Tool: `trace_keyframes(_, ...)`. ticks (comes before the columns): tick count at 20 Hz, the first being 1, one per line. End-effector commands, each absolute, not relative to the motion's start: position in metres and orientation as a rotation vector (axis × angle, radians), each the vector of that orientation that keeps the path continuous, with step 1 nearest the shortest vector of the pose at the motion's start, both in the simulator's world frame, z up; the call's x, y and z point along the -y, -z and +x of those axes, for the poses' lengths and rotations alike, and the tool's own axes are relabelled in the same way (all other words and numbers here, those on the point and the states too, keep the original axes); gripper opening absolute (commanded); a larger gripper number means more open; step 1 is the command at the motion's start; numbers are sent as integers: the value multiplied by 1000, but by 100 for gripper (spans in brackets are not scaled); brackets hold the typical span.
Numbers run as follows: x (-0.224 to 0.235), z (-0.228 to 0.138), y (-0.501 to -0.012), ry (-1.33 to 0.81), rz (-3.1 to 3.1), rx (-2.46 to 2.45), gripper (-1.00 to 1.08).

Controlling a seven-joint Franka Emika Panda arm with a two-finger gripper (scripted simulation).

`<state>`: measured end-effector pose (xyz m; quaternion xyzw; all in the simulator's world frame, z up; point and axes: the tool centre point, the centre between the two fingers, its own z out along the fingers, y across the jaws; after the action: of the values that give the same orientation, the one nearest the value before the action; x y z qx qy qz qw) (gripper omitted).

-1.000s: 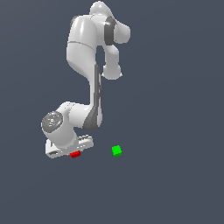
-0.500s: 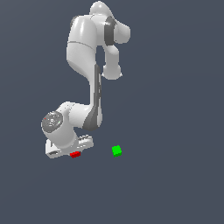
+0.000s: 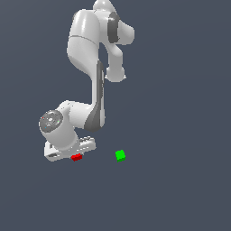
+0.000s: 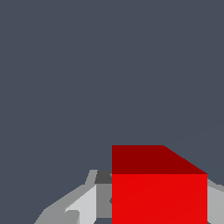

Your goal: Stack the red cube on top of the green cube.

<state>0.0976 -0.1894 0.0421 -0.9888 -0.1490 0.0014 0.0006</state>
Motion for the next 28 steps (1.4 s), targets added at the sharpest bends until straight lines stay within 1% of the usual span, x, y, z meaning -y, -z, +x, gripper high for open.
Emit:
trace_keyframes(1,189,98,-60,-1,-3106,468,-100)
trace_keyframes(7,189,98,-102,-1,-3106,468,-100)
trace_keyframes(12,189,98,-119,0,-3107,468,-100)
trace_keyframes(21,184,99,-118,1,-3107,468,-100)
trace_keyframes(25,166,98,-113,1,-3107,468,-100)
trace_keyframes(28,142,97,-107,1,-3107,468,-100)
